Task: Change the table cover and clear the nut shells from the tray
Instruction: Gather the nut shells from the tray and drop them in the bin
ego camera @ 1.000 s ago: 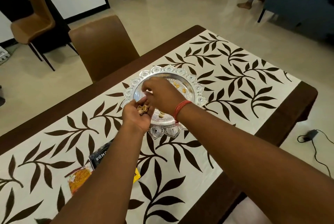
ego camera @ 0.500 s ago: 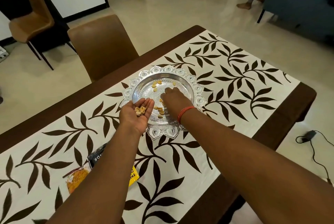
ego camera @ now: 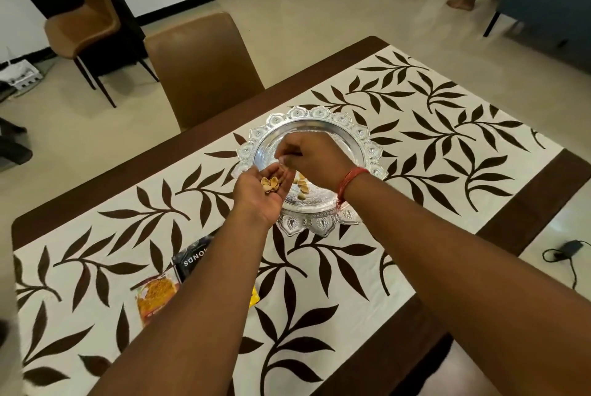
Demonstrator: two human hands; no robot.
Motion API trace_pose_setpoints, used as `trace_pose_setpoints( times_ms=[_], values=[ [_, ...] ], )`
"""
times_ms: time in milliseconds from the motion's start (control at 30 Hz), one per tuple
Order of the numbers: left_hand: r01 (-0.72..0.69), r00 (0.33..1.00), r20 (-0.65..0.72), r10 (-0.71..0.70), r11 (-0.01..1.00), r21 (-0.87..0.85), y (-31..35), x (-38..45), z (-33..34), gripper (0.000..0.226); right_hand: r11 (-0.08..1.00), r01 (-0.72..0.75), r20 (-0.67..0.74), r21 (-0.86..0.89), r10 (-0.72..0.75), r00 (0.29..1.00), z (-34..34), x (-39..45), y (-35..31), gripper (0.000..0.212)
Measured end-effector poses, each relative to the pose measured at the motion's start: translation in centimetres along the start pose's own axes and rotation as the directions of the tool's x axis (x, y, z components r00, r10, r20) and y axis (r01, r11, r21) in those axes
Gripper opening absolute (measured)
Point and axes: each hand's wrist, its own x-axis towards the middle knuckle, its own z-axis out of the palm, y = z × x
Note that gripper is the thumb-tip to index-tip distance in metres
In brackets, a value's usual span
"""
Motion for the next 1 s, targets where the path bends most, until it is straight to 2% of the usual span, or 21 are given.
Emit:
trace_pose_setpoints(
  times_ms=[67,133,200,267,333,400,467,567,700,767,833,933,1000],
  values=[
    [0.009,1.000,0.001,-0.009,1.000,-0.011,0.0,-0.1,-0.1,0.051,0.998,0.002,-0.029,-0.055,-0.004,1.000,-0.3,0.4,-0.2,0.012],
    [0.013,1.000,0.003,-0.013,0.999,-0.029,0.1,-0.3,-0.3,0.050,0.973,-0.066,-0.089,-0.220,0.048,0.995,-0.6,0.5,1.0,0.017],
    [0.007,1.000,0.003,-0.007,0.999,-0.050,0.3,-0.5,-0.6,0.050,0.904,-0.139,0.039,-0.404,0.169,0.985,-0.3,-0.1,2.6,0.033],
    [0.001,1.000,-0.005,-0.001,0.998,-0.067,0.6,-0.6,-0.9,0.051,0.840,-0.101,0.215,-0.533,0.250,0.944,0.9,-1.2,3.6,0.047],
    [0.000,1.000,-0.007,0.000,0.997,-0.083,0.8,-0.6,-1.2,0.051,0.818,0.044,0.280,-0.574,0.145,0.949,2.3,-2.6,3.7,0.045],
    [-0.002,1.000,-0.001,0.002,0.996,-0.090,0.9,-0.8,-1.4,0.050,0.808,0.174,0.290,-0.563,-0.004,0.957,3.3,-3.4,3.5,0.033],
    [-0.002,1.000,0.007,0.003,0.996,-0.092,1.0,-1.1,-1.6,0.049,0.795,0.226,0.284,-0.563,-0.071,0.956,3.6,-3.6,3.3,0.033],
    [-0.005,1.000,0.007,0.006,0.996,-0.089,1.1,-1.5,-1.9,0.049,0.776,0.256,0.276,-0.577,-0.110,0.955,3.7,-3.6,3.0,0.035],
    [-0.009,1.000,0.013,0.010,0.996,-0.090,1.1,-2.0,-2.2,0.049,0.792,0.264,0.297,-0.551,-0.110,0.948,3.5,-3.7,2.6,0.021],
    [-0.010,1.000,0.015,0.011,0.996,-0.090,1.1,-2.2,-2.3,0.049,0.826,0.220,0.277,-0.519,-0.081,0.957,3.4,-3.5,2.6,0.013],
    [-0.012,1.000,0.013,0.013,0.996,-0.092,1.0,-2.3,-2.5,0.049,0.880,0.114,0.224,-0.461,-0.009,0.975,3.1,-3.2,2.3,0.012],
    [-0.009,1.000,0.017,0.011,0.996,-0.091,0.9,-2.4,-2.7,0.048,0.971,-0.100,0.045,-0.215,0.112,0.993,2.0,-2.5,1.2,0.014],
    [-0.010,1.000,0.013,0.011,0.996,-0.091,0.8,-2.3,-2.7,0.049,0.991,-0.115,0.004,-0.062,0.116,0.993,1.1,-2.2,-0.3,0.013]
  ],
)
